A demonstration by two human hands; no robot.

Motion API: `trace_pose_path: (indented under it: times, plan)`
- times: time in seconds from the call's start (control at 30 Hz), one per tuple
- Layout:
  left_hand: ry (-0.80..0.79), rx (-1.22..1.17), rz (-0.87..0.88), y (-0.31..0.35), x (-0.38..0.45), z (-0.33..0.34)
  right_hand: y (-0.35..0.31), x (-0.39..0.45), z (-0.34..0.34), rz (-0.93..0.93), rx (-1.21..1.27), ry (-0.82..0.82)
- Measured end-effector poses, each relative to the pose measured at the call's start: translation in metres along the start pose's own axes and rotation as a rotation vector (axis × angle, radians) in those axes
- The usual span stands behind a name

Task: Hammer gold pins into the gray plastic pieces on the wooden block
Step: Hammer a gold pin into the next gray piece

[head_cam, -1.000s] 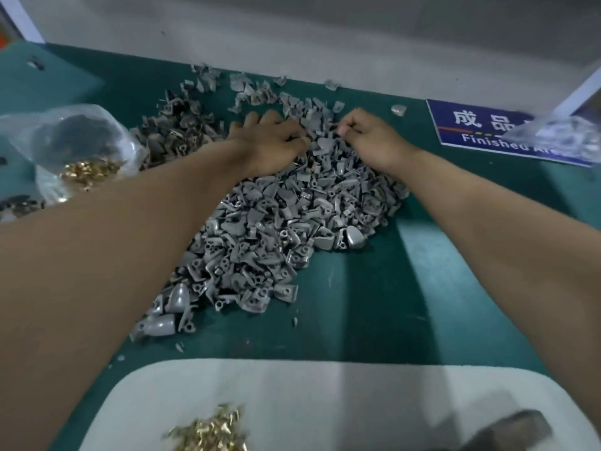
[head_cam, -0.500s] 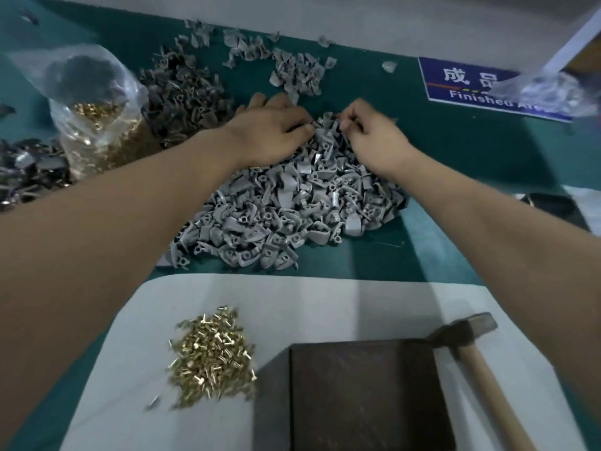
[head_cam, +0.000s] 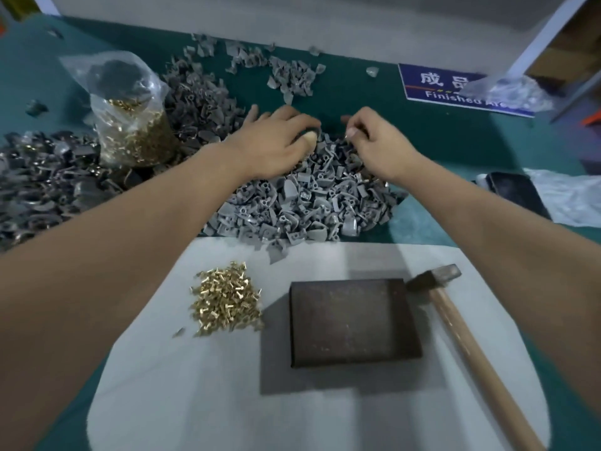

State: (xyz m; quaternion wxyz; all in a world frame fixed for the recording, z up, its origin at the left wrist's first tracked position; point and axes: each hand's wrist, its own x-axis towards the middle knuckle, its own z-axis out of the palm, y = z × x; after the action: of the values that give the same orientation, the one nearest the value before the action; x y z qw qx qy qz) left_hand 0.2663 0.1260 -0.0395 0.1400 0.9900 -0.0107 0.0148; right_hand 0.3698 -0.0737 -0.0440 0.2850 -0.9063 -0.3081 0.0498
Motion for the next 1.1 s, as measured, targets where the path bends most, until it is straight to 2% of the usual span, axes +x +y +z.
trace_pose_path:
  times: [0.17, 0.27, 0.37, 0.6, 0.7, 0.77, 0.87, 0.97, 1.1]
  plan:
    - [0.204, -0.178, 0.066, 0.023, -0.052, -0.017, -0.027, -0.045, -0.019, 0.015, 0.232, 0.156]
    - [0.218, -0.135, 0.052, 0.038, -0.105, -0.011, -0.050, -0.087, -0.012, -0.033, 0.323, 0.109]
    - [0.213, -0.090, -0.056, 0.048, -0.150, 0.003, -0.065, -0.130, 0.004, -0.072, 0.318, 0.043]
    - [0.207, -0.064, -0.112, 0.058, -0.178, 0.024, -0.077, -0.208, 0.025, -0.085, 0.342, 0.139]
    - [0.237, -0.005, -0.138, 0.065, -0.176, 0.025, -0.079, -0.235, 0.031, -0.113, 0.288, 0.266]
    - [0.306, 0.000, -0.130, 0.068, -0.176, 0.023, -0.078, -0.250, 0.033, -0.176, 0.222, 0.433]
    - [0.505, -0.285, -0.054, 0.080, -0.182, 0.023, -0.069, -0.268, 0.039, -0.250, 0.111, 0.685]
    - [0.591, -0.666, -0.040, 0.110, -0.196, 0.028, -0.063, -0.282, 0.049, -0.258, 0.079, 0.767]
    - [0.608, -0.578, -0.005, 0.135, -0.210, 0.041, -0.062, -0.282, 0.050, -0.316, 0.082, 0.736]
